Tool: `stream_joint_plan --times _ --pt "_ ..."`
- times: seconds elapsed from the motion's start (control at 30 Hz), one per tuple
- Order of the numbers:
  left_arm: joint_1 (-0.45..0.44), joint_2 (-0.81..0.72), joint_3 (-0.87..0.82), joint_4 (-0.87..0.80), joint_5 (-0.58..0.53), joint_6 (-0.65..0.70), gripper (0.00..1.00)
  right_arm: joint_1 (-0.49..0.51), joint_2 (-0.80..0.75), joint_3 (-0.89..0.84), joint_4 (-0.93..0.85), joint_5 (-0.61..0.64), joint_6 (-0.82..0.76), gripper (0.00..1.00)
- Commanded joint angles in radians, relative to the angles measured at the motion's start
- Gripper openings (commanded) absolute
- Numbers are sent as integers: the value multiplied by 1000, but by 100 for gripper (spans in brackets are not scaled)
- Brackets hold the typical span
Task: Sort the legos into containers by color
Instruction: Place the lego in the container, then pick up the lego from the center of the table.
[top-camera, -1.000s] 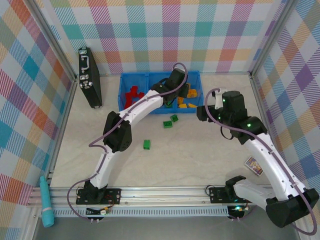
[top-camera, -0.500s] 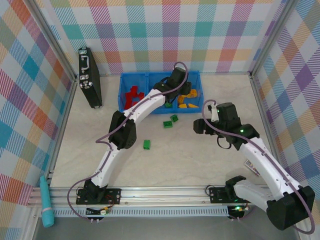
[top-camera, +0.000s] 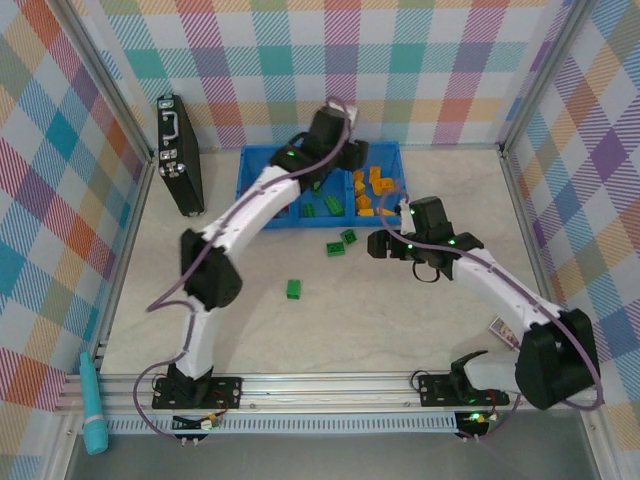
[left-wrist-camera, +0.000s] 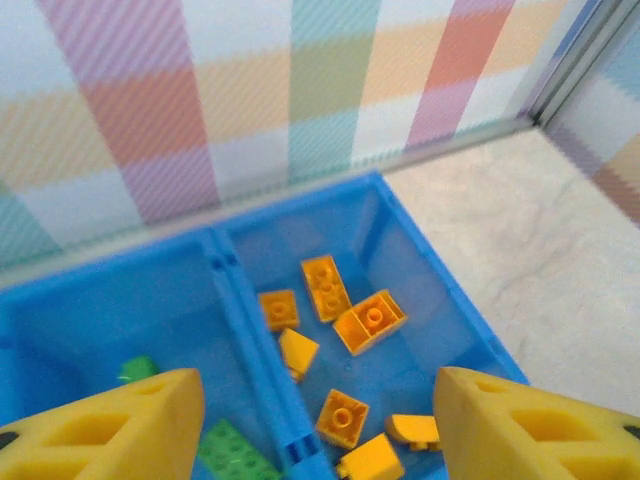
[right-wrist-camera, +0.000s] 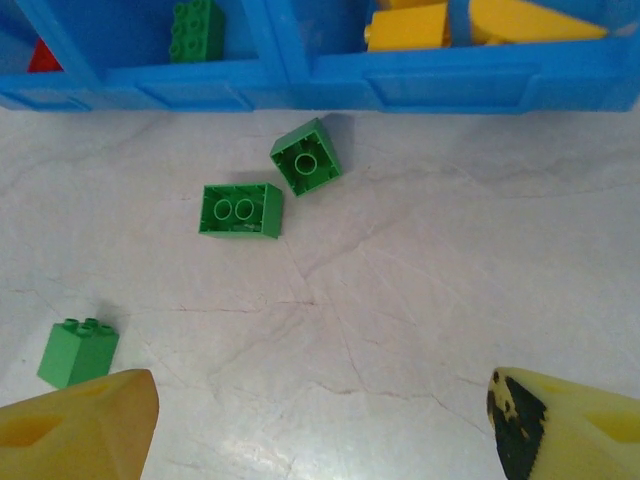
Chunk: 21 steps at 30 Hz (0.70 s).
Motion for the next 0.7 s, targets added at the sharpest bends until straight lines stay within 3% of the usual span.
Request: stream_joint_plan --times 0.0,0.33,0.67 --pt "44 -223 -96 10 -20 72 63 19 70 22 92 -12 -16 86" --pt "107 -622 -490 54 -144 144 69 65 307 141 145 44 -11 85" --pt "136 -803 -581 -58 -205 198 70 101 487 228 195 83 2 86"
